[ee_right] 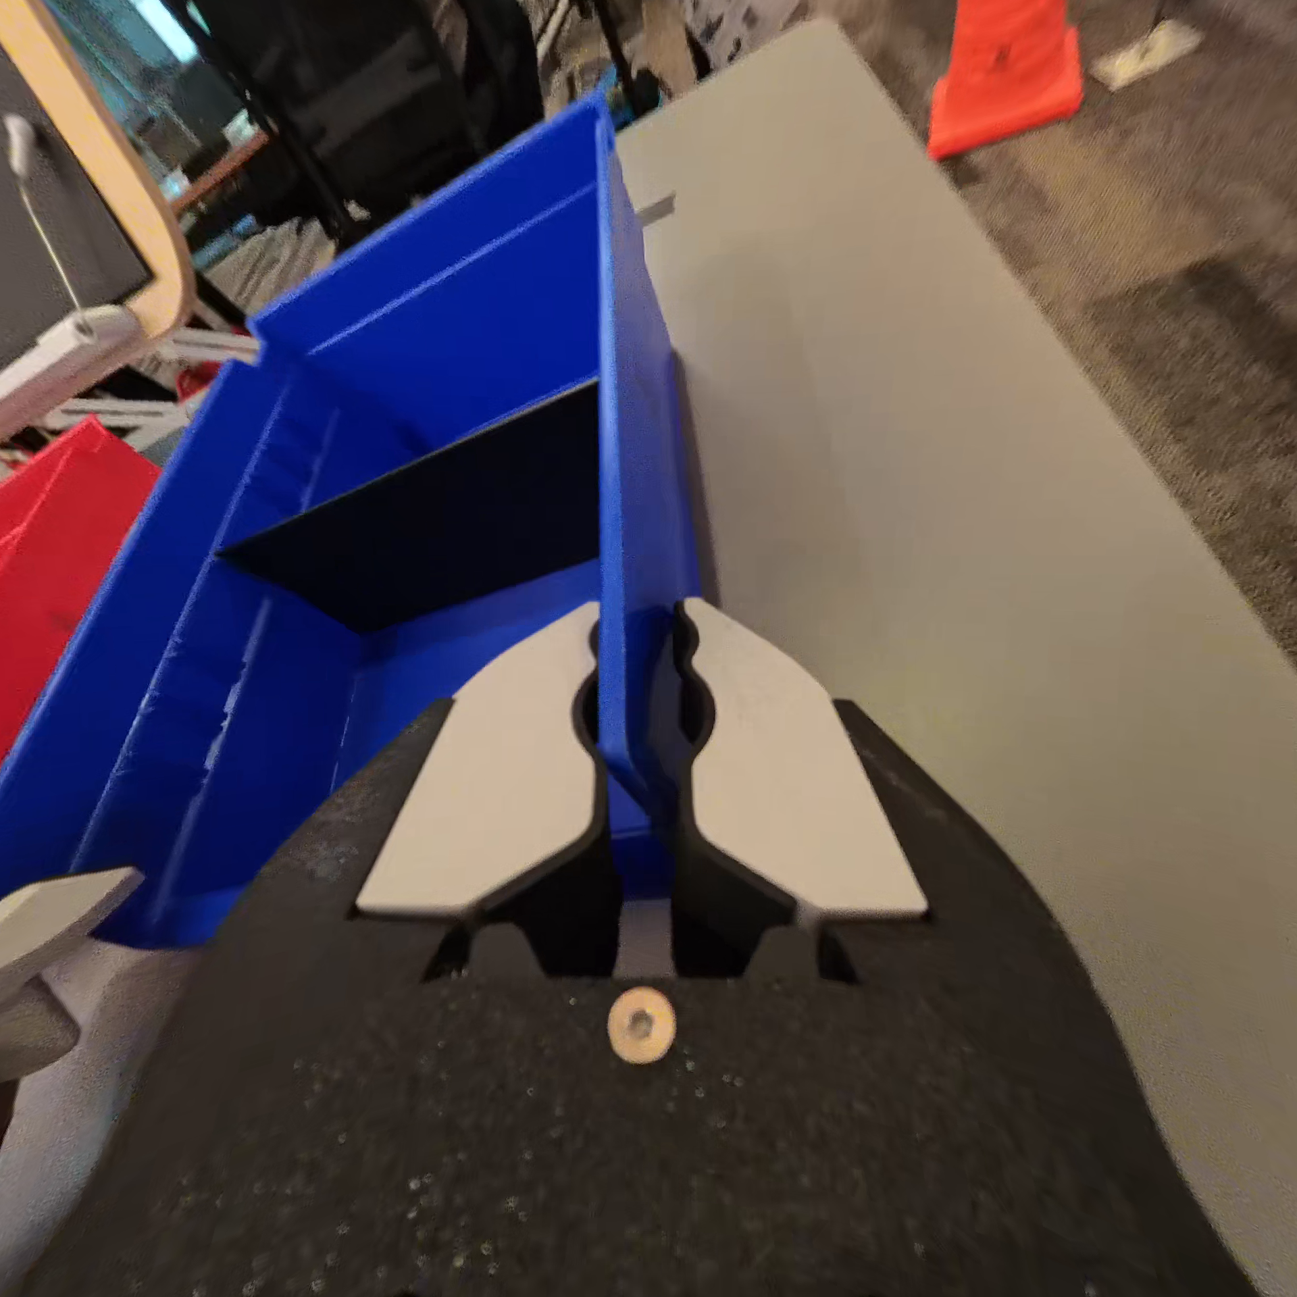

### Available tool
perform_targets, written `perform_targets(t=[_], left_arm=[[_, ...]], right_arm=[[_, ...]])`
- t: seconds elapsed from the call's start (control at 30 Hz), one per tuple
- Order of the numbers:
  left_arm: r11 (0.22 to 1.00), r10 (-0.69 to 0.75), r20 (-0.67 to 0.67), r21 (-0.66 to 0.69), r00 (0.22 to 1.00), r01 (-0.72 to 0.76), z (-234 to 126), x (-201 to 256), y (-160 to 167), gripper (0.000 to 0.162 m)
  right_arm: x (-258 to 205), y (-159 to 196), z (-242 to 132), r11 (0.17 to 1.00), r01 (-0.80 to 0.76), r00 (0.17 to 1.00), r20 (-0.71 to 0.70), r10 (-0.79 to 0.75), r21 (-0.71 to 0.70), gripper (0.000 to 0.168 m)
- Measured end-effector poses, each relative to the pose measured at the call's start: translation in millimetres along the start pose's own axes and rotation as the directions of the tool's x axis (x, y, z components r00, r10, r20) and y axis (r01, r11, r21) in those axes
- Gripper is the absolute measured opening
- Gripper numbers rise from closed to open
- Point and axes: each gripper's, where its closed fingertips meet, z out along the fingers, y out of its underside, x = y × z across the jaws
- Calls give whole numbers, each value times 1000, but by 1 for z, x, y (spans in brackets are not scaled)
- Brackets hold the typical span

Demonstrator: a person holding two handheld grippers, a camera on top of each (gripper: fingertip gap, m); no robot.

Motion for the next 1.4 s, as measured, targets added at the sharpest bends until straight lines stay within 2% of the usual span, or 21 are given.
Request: perform_targets(t=[0.1,0.2,0.27,0.33,0.43,0.57,0.63,0.67,0.73,0.83,0.87,0.9,0.93,1.0,1.03,1.2,1.27,1.4], left_arm=[[998,-68,-96,-2,993,68,-24,5,0,25],[989,-106,-148,90,983,120,-78,-4,-8,25],[982,-105,-99,145,989,119,-119,-28,-8,26],[974,-111,0,200,994,109,-162,-61,-6,26],[976,-136,214,194,967,94,-218,-123,13,25],[981,-186,397,131,899,145,-265,-182,56,32],[972,-232,423,120,876,199,-271,-194,77,39],[968,-251,418,119,873,221,-269,-196,86,41],[967,-256,411,98,875,237,-259,-198,97,45],[972,-233,411,67,881,226,-236,-204,103,44],[972,-232,404,53,885,231,-228,-205,105,39],[970,-236,407,45,883,239,-221,-208,107,28],[968,-242,422,49,873,245,-218,-213,109,24],[965,-261,430,84,864,250,-216,-220,108,19],[963,-266,433,87,861,254,-216,-223,109,17],[971,-241,495,116,835,211,-242,-244,103,10],[966,-259,491,144,832,216,-260,-260,103,9],[949,-311,555,216,772,227,-305,-304,114,4]], right_arm=[[-5,-5,-10,999,24,999,24,-25,27,21],[-6,-24,-44,980,135,989,-76,-125,144,28],[-15,-36,-69,951,251,960,-174,-220,183,31],[-44,-42,-83,913,352,929,-193,-315,205,30],[-116,-22,-79,887,418,908,-59,-415,198,29],[-233,40,-55,921,363,872,296,-390,143,32],[-279,76,-44,937,335,839,422,-344,98,41],[-293,92,-37,933,352,830,437,-347,73,46],[-302,114,-18,907,420,839,362,-406,42,49],[-297,123,11,872,490,855,200,-478,-10,50],[-294,123,19,858,514,850,151,-505,-24,51],[-292,122,26,842,538,839,111,-532,-37,50],[-291,123,33,829,556,830,81,-551,-56,45],[-292,127,43,827,555,832,65,-551,-93,7],[-294,125,43,834,545,838,57,-542,-83,5],[-321,132,36,889,452,892,41,-450,-79,4],[-345,138,33,906,422,906,54,-419,-41,5],[-404,150,35,892,450,892,12,-451,47,5]])
